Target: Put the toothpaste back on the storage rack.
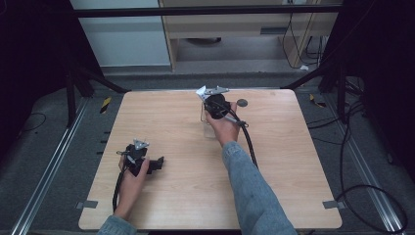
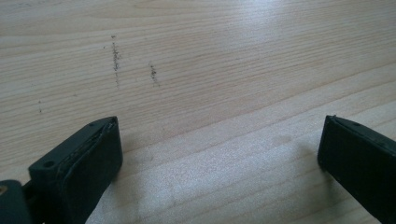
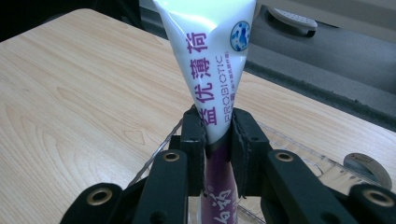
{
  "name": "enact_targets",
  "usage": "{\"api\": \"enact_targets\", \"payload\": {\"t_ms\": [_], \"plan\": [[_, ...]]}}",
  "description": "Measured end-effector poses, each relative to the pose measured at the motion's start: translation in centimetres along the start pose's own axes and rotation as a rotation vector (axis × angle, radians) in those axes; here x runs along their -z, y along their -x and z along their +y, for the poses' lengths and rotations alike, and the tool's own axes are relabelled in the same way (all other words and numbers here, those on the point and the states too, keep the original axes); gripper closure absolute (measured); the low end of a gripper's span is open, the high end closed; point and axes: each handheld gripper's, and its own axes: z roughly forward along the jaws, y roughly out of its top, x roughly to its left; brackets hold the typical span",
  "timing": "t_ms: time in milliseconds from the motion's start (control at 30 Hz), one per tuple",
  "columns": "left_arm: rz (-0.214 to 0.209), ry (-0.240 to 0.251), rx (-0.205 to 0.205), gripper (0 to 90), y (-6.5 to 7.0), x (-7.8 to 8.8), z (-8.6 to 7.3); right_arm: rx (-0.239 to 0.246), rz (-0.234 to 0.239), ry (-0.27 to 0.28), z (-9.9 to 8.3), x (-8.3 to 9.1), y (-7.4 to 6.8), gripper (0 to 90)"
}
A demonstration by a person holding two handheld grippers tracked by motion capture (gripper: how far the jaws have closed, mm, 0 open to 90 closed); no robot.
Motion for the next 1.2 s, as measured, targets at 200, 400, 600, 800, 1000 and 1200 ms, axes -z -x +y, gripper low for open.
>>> {"api": "enact_targets", "payload": {"t_ms": [200,400,600,800,1000,1200], "plan": [[0.0,0.0,0.0,0.0,0.0,0.0,0.0,-0.003,0.001,-0.005,0.1,-0.2,-0.3,75.6],[0.0,0.0,0.0,0.0,0.0,0.0,0.0,-0.004,0.008,-0.007,0.1,-0.2,-0.1,75.4],[0.0,0.0,0.0,0.0,0.0,0.0,0.0,-0.007,0.013,-0.009,0.0,-0.1,-0.1,75.1],[0.0,0.002,0.003,0.0,0.0,0.0,0.0,-0.004,0.017,-0.016,-0.1,0.2,0.0,75.2],[0.0,0.002,0.002,0.0,0.0,0.0,0.0,0.005,0.018,-0.019,-0.2,0.6,0.3,75.7],[-0.002,0.002,0.0,0.0,0.0,0.0,0.0,0.0,0.018,-0.019,-0.4,1.2,0.6,75.8]]}}
